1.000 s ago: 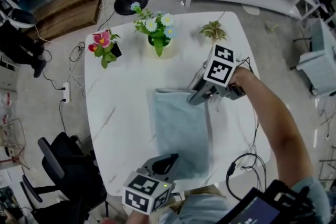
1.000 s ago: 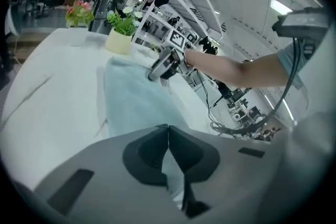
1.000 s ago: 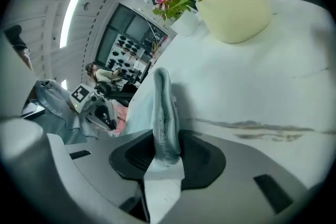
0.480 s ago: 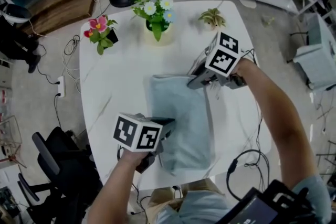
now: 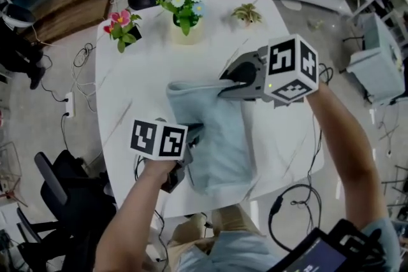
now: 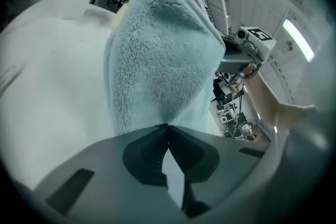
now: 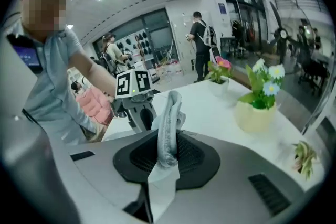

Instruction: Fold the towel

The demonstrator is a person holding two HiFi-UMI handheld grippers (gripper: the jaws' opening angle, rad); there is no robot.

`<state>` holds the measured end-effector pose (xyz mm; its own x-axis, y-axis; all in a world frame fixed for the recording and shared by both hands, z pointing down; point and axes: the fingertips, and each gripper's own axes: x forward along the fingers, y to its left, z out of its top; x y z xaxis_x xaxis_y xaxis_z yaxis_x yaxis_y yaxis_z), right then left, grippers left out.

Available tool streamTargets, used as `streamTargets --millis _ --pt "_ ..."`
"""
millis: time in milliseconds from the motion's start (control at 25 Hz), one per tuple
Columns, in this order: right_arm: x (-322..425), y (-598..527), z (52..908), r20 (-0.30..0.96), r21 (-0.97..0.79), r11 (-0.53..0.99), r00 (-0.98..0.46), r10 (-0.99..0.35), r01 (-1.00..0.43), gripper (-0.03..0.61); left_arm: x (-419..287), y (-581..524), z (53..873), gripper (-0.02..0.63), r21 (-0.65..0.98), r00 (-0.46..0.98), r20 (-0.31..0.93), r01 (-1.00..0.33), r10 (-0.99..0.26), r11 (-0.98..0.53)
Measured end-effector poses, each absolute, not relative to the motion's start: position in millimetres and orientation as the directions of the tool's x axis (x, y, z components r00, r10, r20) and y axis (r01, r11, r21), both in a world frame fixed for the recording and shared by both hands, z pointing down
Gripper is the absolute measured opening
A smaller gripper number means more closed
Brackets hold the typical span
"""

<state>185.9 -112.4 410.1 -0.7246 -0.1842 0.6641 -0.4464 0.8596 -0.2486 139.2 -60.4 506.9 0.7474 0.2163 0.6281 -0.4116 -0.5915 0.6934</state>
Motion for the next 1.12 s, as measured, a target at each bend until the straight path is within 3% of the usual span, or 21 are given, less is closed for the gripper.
streamTargets --millis 200,480,1120 --pt "174.2 -78.9 378.2 0.629 -0.026 0.910 -0.714 -0.308 -0.415 0.084 118.1 -50.2 469.9 0.007 0.740 0.827 0.541 -0.379 0.156 -0.555" --pt "154.1 -15.3 363.3 0.632 0.166 0.921 -0.679 -0.373 -0.351 0.084 82.0 -18.7 452.7 0.007 0.766 0.861 0.496 -0.375 0.110 -0.522" --pt "119.7 80.6 442.9 0.707 0.365 0.906 -0.570 -0.419 -0.213 0.089 37.5 34.8 432.8 0.008 0.699 0.870 0.492 -0.368 0.040 -0.613"
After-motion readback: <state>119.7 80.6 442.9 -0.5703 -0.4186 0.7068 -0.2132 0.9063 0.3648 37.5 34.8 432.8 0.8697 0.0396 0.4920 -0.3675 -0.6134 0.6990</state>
